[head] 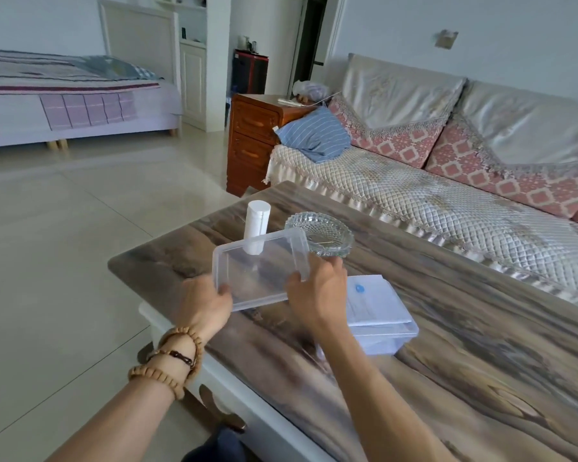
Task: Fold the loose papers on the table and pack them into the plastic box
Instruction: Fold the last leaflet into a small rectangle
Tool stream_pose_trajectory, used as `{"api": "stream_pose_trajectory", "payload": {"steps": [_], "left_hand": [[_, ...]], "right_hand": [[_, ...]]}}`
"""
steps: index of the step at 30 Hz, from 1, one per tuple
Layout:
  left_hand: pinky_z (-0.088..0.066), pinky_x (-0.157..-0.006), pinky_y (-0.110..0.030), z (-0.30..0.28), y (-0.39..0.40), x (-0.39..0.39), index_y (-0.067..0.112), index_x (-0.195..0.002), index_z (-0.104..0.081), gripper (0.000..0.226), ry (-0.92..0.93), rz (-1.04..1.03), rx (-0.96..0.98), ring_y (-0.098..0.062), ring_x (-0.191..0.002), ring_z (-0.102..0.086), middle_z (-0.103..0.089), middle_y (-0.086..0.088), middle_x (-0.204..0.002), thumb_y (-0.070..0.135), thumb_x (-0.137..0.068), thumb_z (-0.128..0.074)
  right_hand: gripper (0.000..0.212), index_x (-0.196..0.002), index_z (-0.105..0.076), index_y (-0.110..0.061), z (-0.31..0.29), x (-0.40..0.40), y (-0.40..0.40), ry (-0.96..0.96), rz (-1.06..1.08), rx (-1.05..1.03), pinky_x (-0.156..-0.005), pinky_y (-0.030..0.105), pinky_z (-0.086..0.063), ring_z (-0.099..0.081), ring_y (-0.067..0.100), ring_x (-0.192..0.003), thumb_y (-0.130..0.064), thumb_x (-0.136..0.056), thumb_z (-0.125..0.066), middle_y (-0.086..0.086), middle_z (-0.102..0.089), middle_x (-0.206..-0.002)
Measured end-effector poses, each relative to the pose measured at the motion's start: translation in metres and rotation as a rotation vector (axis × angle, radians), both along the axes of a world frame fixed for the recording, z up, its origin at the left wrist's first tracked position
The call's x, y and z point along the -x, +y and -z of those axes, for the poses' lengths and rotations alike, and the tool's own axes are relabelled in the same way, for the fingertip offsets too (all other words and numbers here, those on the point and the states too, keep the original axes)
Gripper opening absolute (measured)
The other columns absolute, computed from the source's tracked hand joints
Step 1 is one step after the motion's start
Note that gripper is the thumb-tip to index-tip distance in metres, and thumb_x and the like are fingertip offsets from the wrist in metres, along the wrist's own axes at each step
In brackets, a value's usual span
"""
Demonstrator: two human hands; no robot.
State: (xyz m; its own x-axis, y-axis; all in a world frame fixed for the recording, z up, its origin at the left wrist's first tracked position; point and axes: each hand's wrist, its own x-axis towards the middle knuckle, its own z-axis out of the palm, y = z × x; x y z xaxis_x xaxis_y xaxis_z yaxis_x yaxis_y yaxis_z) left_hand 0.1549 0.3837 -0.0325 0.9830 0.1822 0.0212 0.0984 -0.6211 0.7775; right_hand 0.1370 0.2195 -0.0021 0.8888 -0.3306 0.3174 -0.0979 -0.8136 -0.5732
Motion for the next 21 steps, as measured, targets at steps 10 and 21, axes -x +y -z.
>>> {"api": "stream_pose_trajectory", "payload": {"steps": [10, 21], "left_hand": [[-0.051, -0.079, -0.034, -0.014, -0.133, 0.041, 0.009, -0.090, -0.058, 0.017, -0.064, 0.316, -0.078, -0.024, -0.090, -0.060, -0.057, -0.010, -0.100, 0.025, -0.093, -0.054], [-0.039, -0.074, -0.025, -0.004, -0.136, 0.040, 0.009, -0.087, -0.058, 0.015, -0.120, 0.259, -0.128, -0.017, -0.088, -0.049, -0.062, -0.009, -0.096, 0.022, -0.094, -0.053]], "right_hand": [[0.017, -0.065, -0.051, -0.004, 0.007, 0.047, -0.161, 0.168, 0.305, -0.096, -0.050, 0.032, -0.027, -0.037, 0.025, -0.060, -0.008, -0.081, -0.052, 0.002, -0.040, -0.059], [0.013, -0.069, -0.061, -0.001, 0.022, 0.038, -0.173, 0.145, 0.254, -0.144, -0.052, 0.032, -0.028, -0.030, 0.022, -0.061, -0.005, -0.078, -0.052, 0.003, -0.041, -0.059]]}}
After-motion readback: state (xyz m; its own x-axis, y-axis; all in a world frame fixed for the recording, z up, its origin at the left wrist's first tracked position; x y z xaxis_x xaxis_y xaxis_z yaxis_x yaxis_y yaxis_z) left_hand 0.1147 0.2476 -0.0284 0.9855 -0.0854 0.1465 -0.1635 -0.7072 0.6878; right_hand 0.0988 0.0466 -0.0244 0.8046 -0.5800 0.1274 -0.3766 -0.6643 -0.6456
